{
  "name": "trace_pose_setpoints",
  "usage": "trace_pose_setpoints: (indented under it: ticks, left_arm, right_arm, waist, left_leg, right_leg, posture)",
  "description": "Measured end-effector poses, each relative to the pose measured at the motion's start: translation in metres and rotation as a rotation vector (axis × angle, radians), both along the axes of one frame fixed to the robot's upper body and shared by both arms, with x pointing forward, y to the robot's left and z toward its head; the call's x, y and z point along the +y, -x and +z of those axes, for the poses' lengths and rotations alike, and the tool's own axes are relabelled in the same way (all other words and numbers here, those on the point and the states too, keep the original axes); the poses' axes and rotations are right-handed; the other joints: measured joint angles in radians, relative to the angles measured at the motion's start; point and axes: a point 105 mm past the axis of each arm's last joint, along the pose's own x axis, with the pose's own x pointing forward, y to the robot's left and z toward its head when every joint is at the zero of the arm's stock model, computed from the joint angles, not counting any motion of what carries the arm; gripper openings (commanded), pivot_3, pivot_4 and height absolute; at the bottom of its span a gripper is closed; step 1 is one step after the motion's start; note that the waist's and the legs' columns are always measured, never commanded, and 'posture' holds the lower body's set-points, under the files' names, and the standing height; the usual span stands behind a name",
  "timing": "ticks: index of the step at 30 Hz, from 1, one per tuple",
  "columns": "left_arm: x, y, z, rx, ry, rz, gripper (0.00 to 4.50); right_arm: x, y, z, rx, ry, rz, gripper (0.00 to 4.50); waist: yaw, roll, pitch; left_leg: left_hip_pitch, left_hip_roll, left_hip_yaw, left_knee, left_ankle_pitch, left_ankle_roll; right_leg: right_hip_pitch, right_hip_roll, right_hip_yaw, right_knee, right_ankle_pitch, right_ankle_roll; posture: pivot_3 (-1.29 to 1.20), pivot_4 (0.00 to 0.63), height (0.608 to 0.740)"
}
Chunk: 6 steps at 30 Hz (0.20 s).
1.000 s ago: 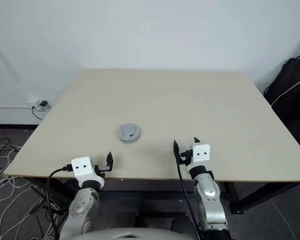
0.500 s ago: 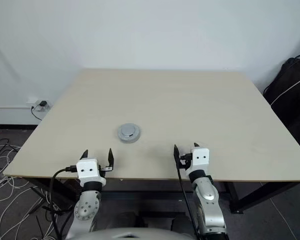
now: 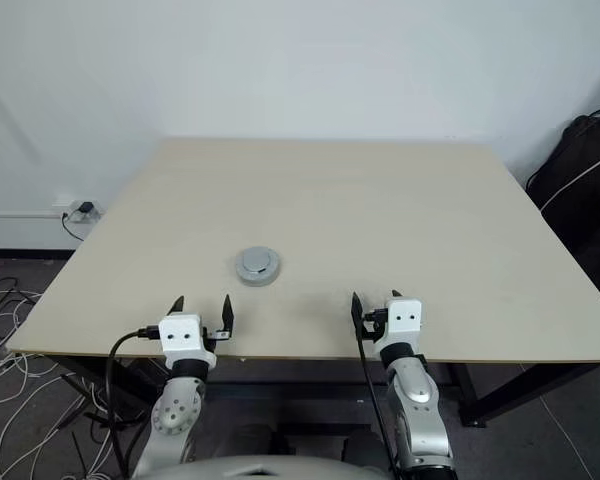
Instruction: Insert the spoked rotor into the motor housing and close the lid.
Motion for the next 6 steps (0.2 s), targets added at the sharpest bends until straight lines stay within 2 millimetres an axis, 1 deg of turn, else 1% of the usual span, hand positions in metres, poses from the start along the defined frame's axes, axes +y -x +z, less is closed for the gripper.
trace_pose_setpoints:
  ticks: [6]
  left_arm:
    - [-0.002,-0.001,0.0002,0.0,0.001,-0.017,4.47]
  right_arm:
    - [-0.0003,-0.0001,0.0002,-0.003,-0.001,-0.006,4.5]
  waist:
    - [0.0,0.0,0.0]
  left_leg:
    - [0.0,0.0,0.0,0.0,0.0,0.0]
  right_leg:
    - [0.0,0.0,0.0,0.0,0.0,0.0]
  posture:
    - [0.0,0.0,0.74]
